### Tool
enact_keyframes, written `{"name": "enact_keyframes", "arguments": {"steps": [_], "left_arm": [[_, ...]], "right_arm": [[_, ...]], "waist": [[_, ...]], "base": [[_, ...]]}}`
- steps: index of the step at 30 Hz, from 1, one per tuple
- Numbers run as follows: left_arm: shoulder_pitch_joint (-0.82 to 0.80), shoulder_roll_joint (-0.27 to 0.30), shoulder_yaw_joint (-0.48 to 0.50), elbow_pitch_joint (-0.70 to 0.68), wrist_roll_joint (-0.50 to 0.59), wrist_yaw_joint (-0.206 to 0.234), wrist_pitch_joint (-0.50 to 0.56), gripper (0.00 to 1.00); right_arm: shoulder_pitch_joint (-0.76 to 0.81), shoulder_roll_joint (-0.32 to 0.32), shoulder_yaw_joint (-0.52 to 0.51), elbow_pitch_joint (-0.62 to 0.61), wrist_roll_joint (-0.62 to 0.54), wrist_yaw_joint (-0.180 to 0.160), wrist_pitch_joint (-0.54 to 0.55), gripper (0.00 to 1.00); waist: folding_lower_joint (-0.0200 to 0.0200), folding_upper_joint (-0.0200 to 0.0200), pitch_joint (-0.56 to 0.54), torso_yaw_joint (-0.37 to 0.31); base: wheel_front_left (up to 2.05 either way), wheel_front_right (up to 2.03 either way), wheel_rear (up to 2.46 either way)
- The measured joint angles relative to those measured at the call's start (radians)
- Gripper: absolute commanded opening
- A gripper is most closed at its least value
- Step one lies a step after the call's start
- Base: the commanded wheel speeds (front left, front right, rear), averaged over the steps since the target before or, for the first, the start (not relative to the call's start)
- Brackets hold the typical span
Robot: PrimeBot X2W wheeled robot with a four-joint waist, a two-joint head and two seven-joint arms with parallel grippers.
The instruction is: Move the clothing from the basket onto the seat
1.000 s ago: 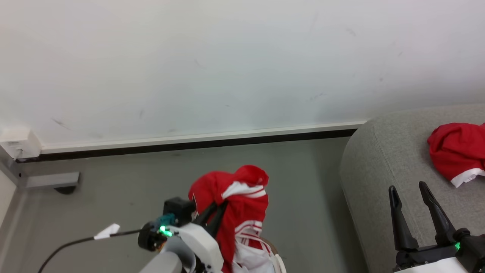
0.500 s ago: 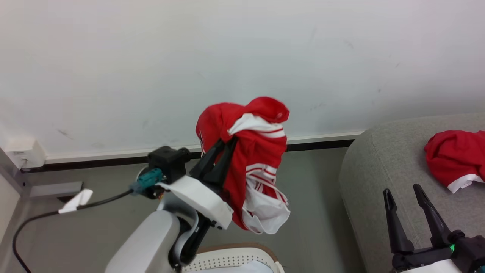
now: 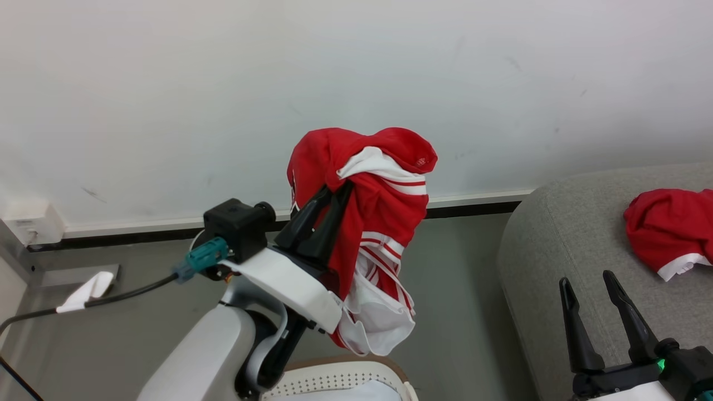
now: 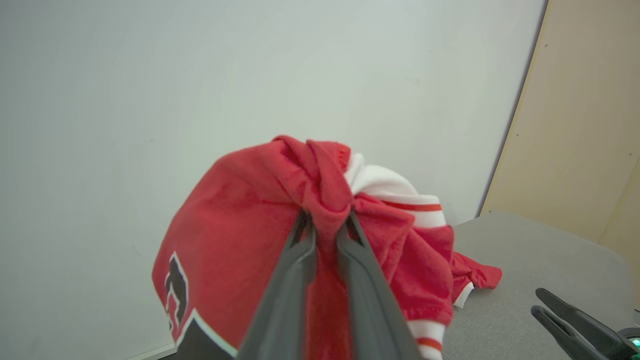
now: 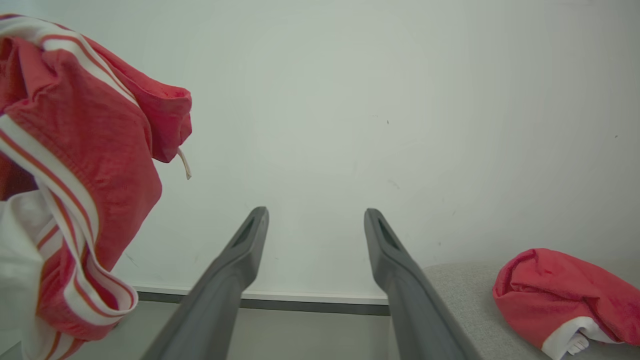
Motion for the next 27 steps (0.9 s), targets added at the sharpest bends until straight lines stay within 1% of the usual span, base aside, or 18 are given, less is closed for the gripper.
{"name": "enact_keyframes", "arguments": {"steps": [4,10,12,15,19,21,27], "left_arm": [[0.008,0.003,-0.002,-0.012,0.000,0.006,0.006,0.00],[0.009,0.002,-0.007,-0.018,-0.001,0.009,0.006,0.00],[0.009,-0.001,-0.010,-0.017,-0.002,0.009,0.005,0.00],[0.009,-0.010,-0.015,-0.015,-0.006,0.009,0.004,0.00],[0.007,-0.021,-0.026,-0.013,-0.008,0.007,0.005,0.00],[0.004,-0.023,-0.038,-0.013,-0.008,0.004,0.007,0.00],[-0.010,-0.045,-0.080,-0.022,-0.006,-0.007,0.025,0.00]], "right_arm": [[0.000,-0.001,0.010,-0.001,0.002,0.000,0.000,1.00],[-0.010,-0.011,0.058,-0.024,0.003,0.000,0.000,1.00],[-0.017,-0.013,0.103,-0.019,0.003,0.000,0.001,1.00],[-0.041,-0.010,0.203,-0.002,0.003,0.000,0.008,1.00],[-0.105,0.002,0.310,0.027,0.009,0.000,0.008,1.00],[-0.146,0.011,0.343,0.045,0.016,0.000,0.008,1.00],[-0.221,0.023,0.380,0.113,0.031,0.000,0.007,1.00]], "waist": [[0.0000,0.0000,0.001,-0.002],[0.0000,0.0000,0.006,-0.003],[0.0000,0.0000,0.008,-0.003],[0.0000,0.0000,0.010,-0.001],[0.0000,0.0000,0.016,0.003],[0.0000,0.0000,0.017,0.008],[0.0000,-0.0001,0.017,0.048]], "base": [[0.00,0.00,0.00],[0.00,0.00,0.00],[0.00,0.00,0.00],[0.00,0.00,0.00],[0.00,0.00,0.00],[0.00,0.00,0.00],[0.00,0.00,0.00]]}}
